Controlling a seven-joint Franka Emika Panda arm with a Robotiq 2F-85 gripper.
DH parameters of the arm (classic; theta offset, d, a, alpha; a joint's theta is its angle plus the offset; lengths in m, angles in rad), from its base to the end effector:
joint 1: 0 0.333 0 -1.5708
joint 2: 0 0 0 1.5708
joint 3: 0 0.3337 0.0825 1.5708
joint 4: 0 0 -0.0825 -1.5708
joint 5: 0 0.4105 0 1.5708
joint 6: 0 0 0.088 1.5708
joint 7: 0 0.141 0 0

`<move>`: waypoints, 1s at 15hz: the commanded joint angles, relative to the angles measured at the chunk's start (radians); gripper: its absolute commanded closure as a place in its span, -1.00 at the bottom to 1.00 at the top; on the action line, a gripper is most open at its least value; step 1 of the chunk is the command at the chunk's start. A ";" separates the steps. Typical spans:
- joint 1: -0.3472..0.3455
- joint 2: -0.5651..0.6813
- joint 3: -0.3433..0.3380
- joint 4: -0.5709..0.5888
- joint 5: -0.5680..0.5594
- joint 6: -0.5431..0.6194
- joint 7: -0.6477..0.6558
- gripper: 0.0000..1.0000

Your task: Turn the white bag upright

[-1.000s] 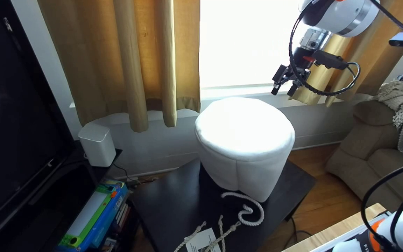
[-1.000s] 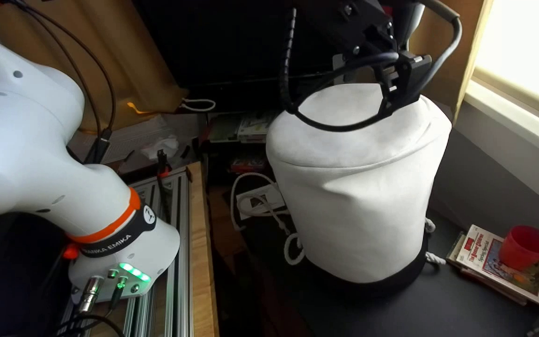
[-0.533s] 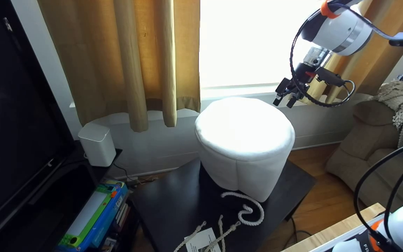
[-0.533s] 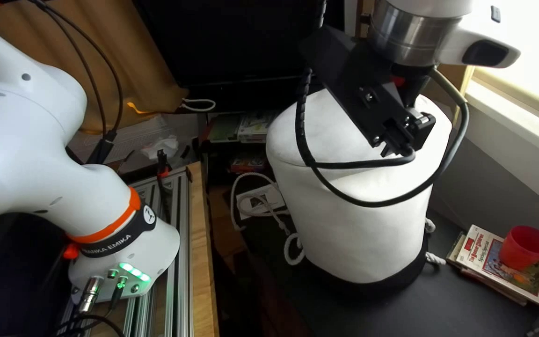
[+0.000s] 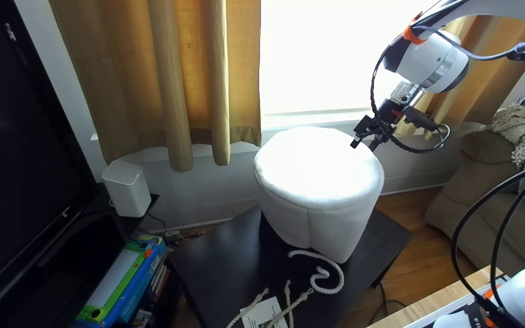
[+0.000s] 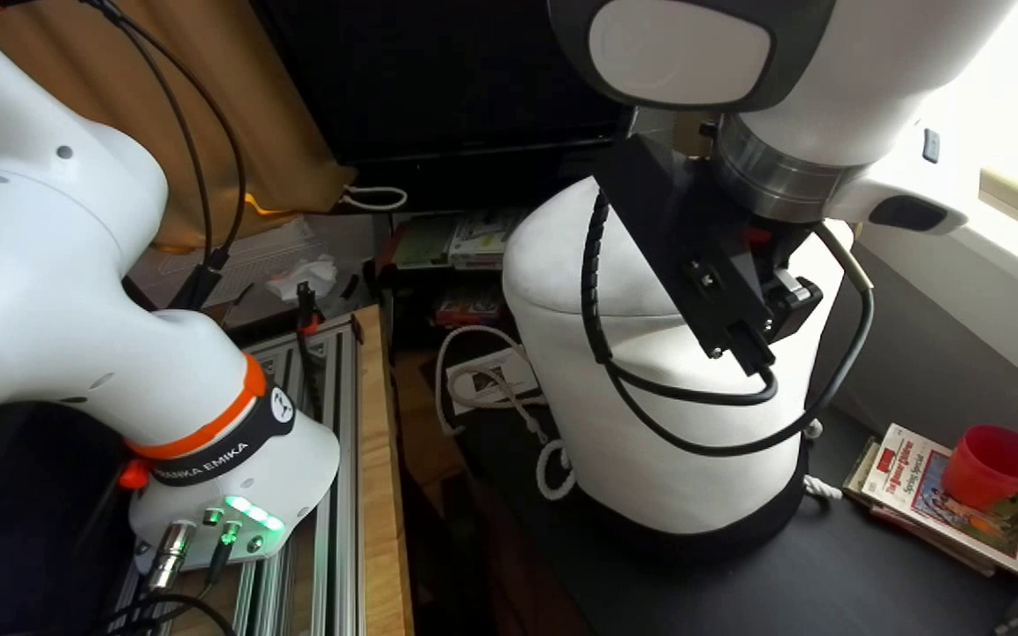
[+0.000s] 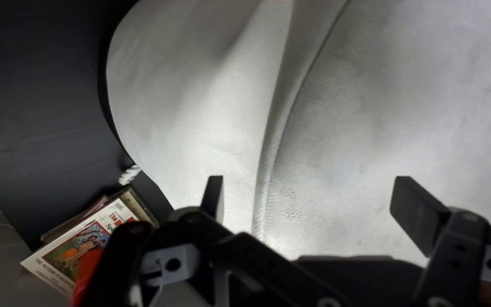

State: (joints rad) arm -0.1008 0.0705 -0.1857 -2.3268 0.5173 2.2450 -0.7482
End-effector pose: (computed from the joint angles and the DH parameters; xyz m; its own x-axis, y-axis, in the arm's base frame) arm 0.5021 -0.1201 0.2664 0.9934 0.0894 0.0725 0.1102 -0.9205 -0.3749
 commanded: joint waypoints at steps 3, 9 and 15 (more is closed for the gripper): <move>-0.041 0.088 0.051 0.043 0.150 0.035 -0.028 -0.90; -0.047 0.142 0.071 0.076 0.163 0.088 0.052 0.06; -0.024 0.089 0.072 0.080 -0.020 0.116 0.266 0.89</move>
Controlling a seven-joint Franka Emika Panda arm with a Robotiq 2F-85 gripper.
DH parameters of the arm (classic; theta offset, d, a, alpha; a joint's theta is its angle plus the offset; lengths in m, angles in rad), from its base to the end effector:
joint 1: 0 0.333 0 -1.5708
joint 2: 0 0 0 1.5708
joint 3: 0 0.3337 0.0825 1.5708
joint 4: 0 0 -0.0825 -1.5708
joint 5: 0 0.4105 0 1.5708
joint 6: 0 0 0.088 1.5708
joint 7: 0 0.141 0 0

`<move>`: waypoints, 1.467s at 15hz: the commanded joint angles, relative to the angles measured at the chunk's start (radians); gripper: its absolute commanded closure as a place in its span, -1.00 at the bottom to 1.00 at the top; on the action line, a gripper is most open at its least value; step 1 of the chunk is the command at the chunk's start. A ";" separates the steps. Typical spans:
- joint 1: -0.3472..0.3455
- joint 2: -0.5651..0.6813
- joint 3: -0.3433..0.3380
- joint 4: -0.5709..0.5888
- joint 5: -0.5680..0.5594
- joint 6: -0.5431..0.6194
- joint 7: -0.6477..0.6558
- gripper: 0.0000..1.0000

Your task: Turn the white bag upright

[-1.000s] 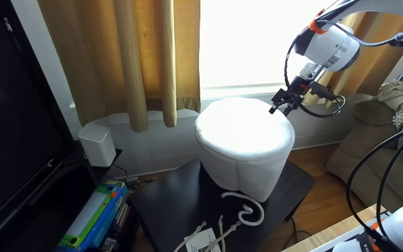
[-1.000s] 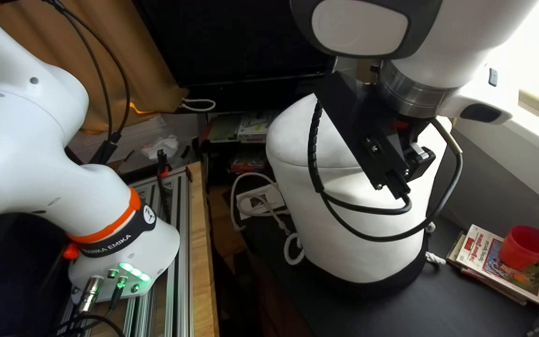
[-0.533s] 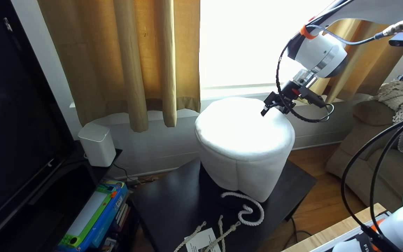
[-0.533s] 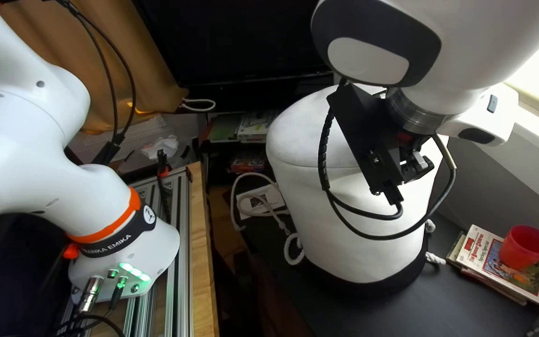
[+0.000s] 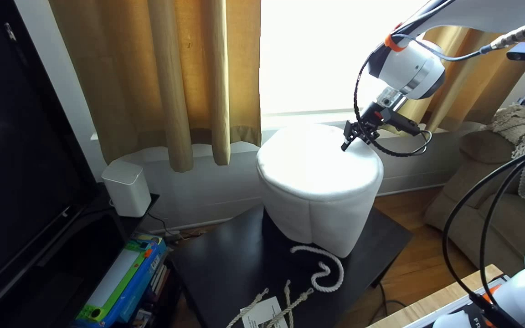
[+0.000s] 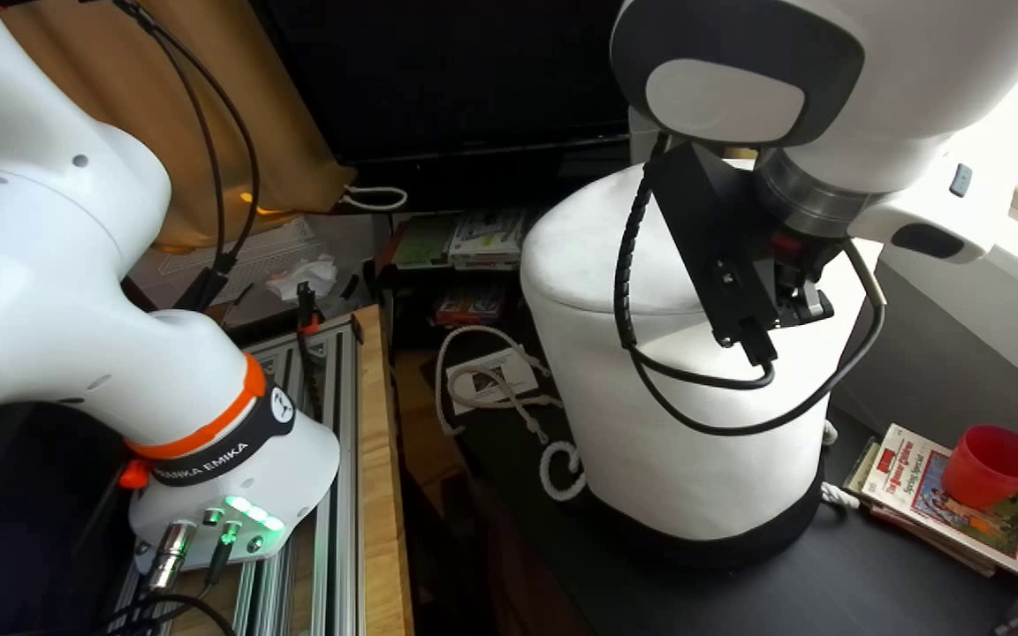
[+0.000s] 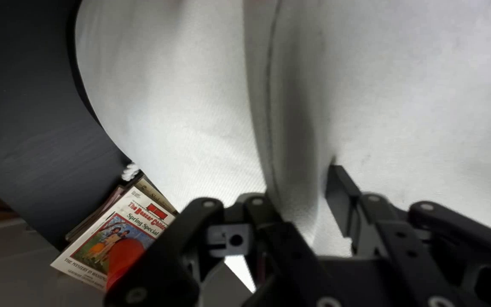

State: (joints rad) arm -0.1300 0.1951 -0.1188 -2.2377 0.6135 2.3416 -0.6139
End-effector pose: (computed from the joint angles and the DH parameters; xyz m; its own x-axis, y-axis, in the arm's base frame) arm 0.5442 -0.1154 0.2430 0.9923 -0.1004 0.0719 -0.0652 -0.9204 -0.3854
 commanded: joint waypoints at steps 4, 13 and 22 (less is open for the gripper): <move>0.015 -0.074 0.019 -0.004 -0.288 -0.022 0.287 0.95; 0.057 -0.149 0.029 -0.018 -0.593 -0.020 0.540 0.95; 0.118 -0.208 0.089 -0.063 -0.928 -0.024 0.838 0.95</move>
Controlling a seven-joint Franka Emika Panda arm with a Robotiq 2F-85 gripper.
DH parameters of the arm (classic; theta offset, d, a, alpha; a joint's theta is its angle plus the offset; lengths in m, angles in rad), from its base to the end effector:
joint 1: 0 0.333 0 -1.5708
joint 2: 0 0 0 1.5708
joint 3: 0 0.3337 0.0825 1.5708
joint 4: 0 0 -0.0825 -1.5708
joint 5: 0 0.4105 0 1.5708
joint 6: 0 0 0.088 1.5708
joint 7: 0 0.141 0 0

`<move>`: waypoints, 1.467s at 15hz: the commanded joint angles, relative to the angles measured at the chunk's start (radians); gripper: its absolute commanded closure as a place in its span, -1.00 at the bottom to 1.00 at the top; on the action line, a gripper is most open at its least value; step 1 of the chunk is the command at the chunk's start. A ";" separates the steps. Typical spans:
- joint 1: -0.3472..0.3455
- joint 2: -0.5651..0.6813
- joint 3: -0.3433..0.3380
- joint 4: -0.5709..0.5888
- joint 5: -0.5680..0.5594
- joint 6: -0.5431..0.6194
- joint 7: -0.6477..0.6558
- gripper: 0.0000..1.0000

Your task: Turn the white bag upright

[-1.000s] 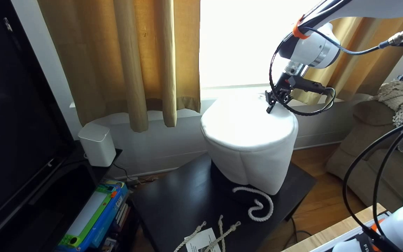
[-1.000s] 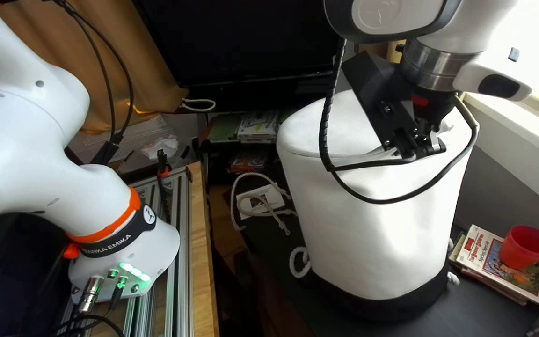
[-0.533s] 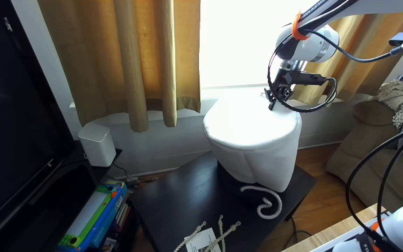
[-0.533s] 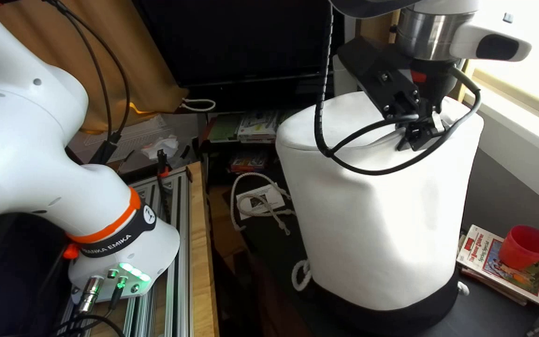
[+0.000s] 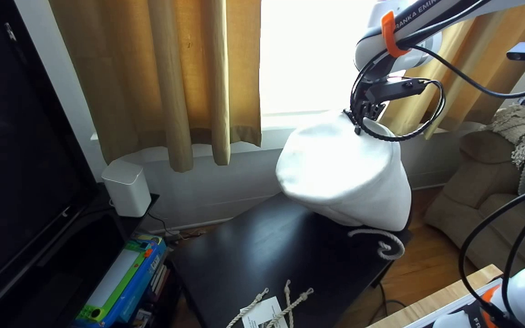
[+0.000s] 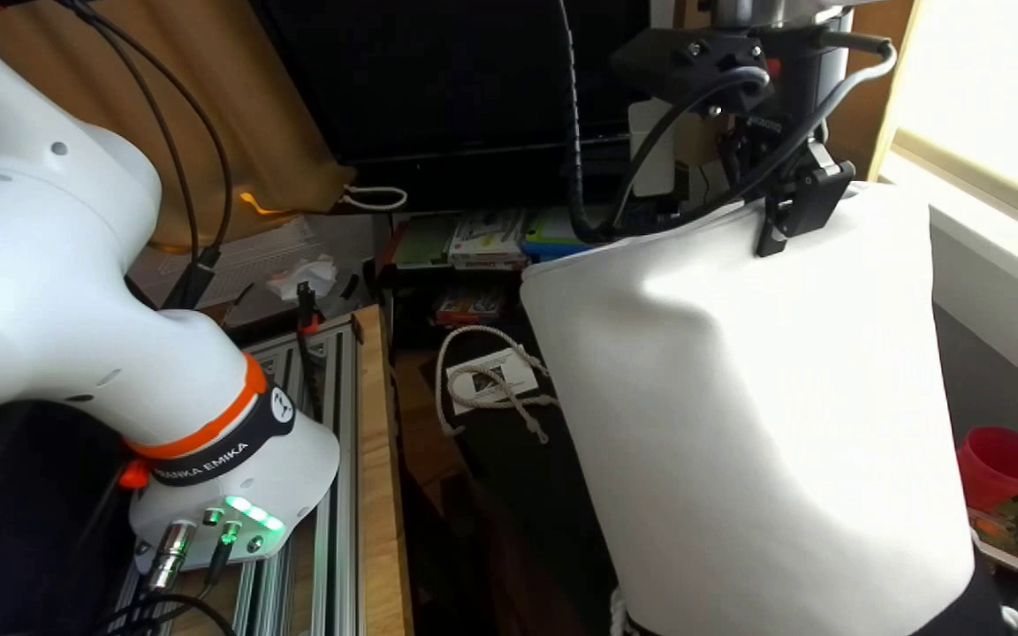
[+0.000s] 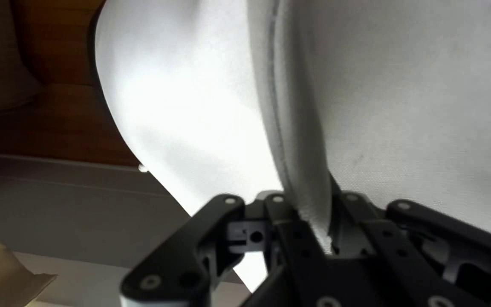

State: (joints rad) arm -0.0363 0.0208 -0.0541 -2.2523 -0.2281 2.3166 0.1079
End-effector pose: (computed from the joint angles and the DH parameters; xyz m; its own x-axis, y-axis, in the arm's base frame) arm 0.5477 -0.0596 0.3266 0.9979 -0.0425 0.0485 -0.0502 -0.9843 0.1695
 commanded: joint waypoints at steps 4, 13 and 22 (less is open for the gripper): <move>0.061 -0.001 0.065 -0.070 -0.082 0.004 0.250 0.95; 0.108 0.067 0.106 -0.070 0.024 0.035 0.279 0.01; 0.103 0.099 0.116 -0.063 0.200 0.080 0.157 -1.00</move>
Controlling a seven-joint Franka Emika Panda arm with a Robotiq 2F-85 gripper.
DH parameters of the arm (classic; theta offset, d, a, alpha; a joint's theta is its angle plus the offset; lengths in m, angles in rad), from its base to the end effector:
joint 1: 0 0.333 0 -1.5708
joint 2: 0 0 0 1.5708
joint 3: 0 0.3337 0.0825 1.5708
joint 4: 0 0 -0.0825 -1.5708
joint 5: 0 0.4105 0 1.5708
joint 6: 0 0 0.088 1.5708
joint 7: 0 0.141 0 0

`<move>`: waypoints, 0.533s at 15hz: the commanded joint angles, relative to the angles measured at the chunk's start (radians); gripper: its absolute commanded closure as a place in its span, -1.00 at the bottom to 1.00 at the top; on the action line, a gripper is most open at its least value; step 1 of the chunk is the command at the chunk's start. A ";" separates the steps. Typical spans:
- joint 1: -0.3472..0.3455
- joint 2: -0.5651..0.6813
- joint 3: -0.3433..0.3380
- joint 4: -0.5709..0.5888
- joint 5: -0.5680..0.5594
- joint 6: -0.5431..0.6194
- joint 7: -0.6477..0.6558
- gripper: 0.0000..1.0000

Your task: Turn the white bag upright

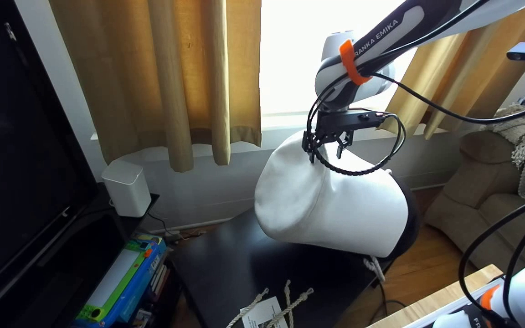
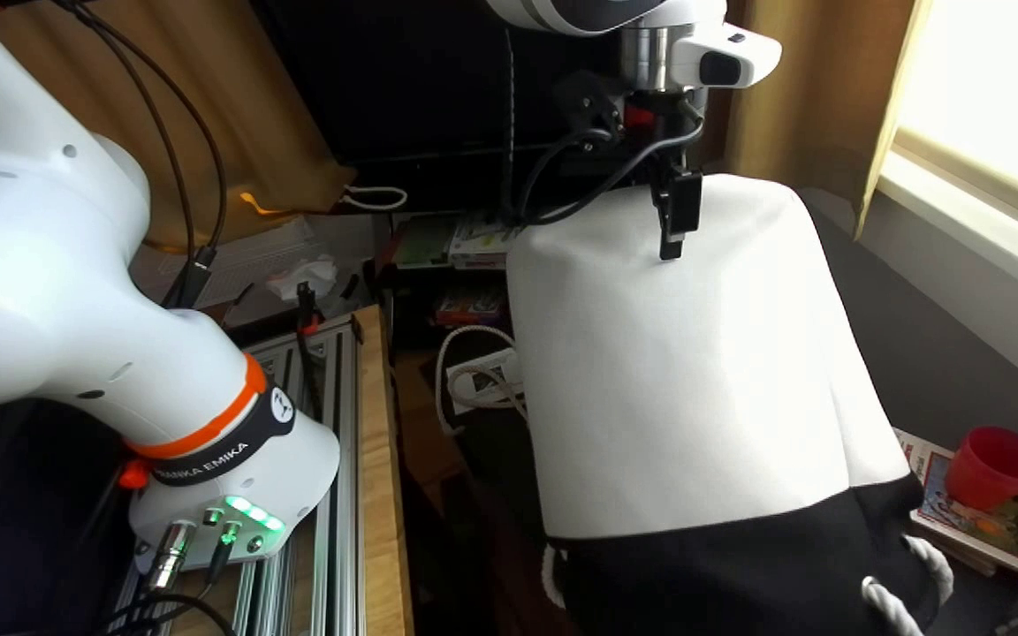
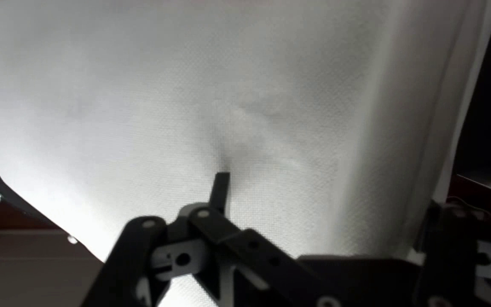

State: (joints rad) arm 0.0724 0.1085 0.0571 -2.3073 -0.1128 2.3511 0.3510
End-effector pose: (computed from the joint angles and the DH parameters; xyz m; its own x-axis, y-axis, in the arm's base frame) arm 0.5273 0.0646 0.2574 0.9893 -0.1408 -0.0393 -0.1370 -0.9867 0.0874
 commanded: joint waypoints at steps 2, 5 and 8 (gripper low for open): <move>-0.008 0.017 0.011 -0.010 0.147 0.079 -0.166 -1.00; -0.014 0.037 0.019 -0.010 0.227 0.131 -0.300 -1.00; -0.021 0.054 0.031 -0.008 0.299 0.154 -0.416 -1.00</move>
State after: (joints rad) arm 0.0696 0.1462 0.0674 -2.3072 0.1121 2.4732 0.0477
